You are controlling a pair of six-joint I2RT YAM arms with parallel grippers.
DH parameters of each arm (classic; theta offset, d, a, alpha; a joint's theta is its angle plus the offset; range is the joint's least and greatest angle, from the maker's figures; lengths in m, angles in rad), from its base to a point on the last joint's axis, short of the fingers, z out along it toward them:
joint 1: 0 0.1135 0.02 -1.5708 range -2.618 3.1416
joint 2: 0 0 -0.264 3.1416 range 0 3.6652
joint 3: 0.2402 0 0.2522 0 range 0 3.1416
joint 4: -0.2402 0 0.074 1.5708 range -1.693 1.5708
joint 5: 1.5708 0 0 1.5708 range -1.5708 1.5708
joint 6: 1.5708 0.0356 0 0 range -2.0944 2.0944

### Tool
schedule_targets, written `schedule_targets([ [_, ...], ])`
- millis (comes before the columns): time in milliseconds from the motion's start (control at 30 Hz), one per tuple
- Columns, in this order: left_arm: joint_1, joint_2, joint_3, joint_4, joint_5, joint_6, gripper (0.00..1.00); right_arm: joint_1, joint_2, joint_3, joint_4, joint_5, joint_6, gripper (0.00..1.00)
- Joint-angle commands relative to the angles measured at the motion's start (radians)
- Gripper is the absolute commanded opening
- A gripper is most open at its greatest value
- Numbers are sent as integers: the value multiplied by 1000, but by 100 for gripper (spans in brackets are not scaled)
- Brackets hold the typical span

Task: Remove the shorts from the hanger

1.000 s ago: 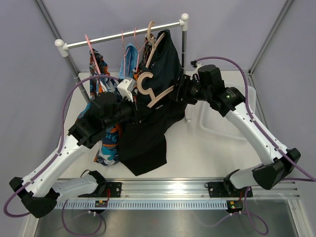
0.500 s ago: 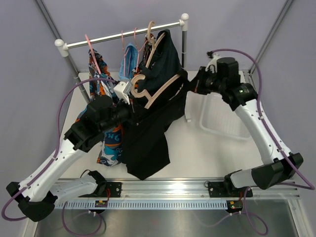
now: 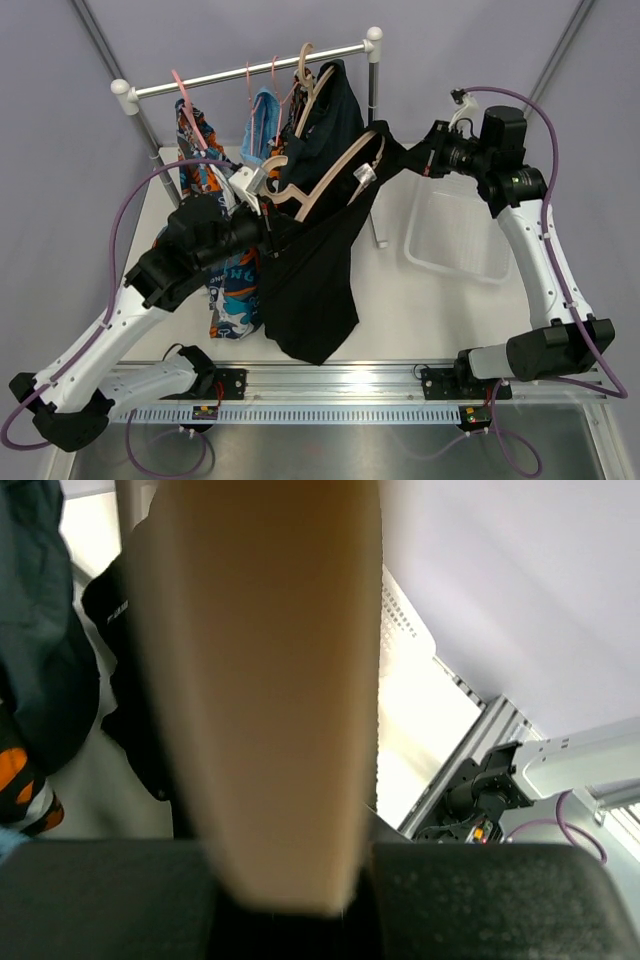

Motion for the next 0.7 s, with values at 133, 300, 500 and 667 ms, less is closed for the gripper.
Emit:
schedule_targets([
  [133,1,53,75,-7,246,59,0,-115,74,211,205,215,115,0],
  [300,-5,53,47,-15,281,47,0,-116,146,292,222,245,190,0],
  [500,-7,11,107,13,104,53,0,-116,135,150,179,138,51,0],
  [667,-7,30,158,159,-127,19,0,-104,28,-18,209,-280,-87,0],
])
